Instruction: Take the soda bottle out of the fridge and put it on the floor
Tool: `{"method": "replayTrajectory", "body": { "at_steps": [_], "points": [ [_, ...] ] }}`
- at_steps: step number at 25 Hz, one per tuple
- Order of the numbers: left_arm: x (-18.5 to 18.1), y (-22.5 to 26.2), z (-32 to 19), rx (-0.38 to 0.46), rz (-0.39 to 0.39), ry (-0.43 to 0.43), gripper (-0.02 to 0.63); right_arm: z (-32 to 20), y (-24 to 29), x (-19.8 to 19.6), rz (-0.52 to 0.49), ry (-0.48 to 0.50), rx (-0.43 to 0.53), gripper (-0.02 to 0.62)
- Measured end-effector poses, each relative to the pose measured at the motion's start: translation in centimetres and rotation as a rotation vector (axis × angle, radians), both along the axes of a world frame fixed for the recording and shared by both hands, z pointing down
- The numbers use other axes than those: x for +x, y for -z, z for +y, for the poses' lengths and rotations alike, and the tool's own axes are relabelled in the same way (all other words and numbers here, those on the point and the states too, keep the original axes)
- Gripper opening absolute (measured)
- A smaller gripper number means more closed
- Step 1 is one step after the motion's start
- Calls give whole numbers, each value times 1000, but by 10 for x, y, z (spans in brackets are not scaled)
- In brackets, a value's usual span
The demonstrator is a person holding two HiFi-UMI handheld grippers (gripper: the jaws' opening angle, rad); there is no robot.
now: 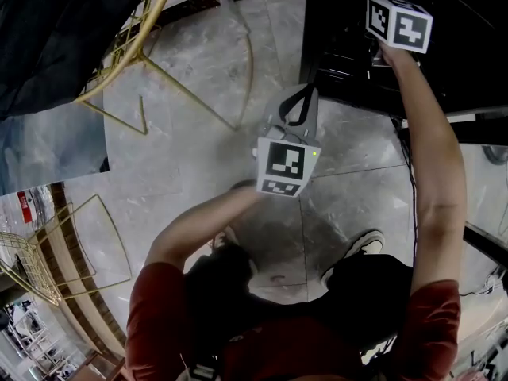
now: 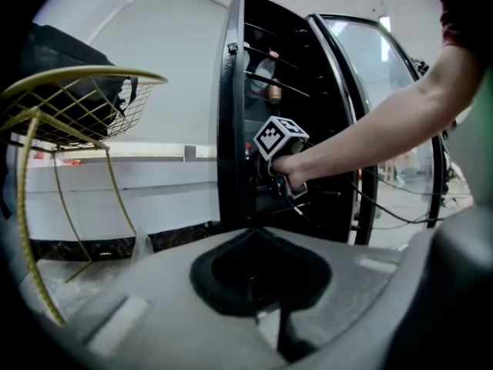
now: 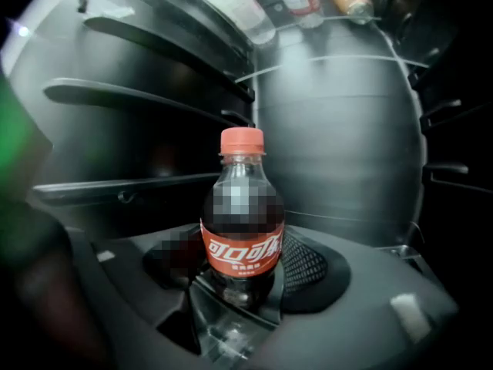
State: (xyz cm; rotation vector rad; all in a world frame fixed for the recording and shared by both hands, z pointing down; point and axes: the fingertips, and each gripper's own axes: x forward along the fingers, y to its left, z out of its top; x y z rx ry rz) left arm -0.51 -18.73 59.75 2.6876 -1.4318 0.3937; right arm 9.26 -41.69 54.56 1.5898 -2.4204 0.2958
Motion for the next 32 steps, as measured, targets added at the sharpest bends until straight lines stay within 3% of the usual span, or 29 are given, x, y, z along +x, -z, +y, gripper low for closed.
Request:
{"method": "replayTrajectory", "body": {
  "at_steps": [9,16,32],
  "points": [
    [4,6,2,11,-7,-13,0,31,0,6,54,8,19,295],
    [1,12,3,25,-9,-5,0,53,2,20,5,-25,37,295],
    [6,7,10,48,-55,-12,0,131,15,30,-66,43,91,295]
  ]
}}
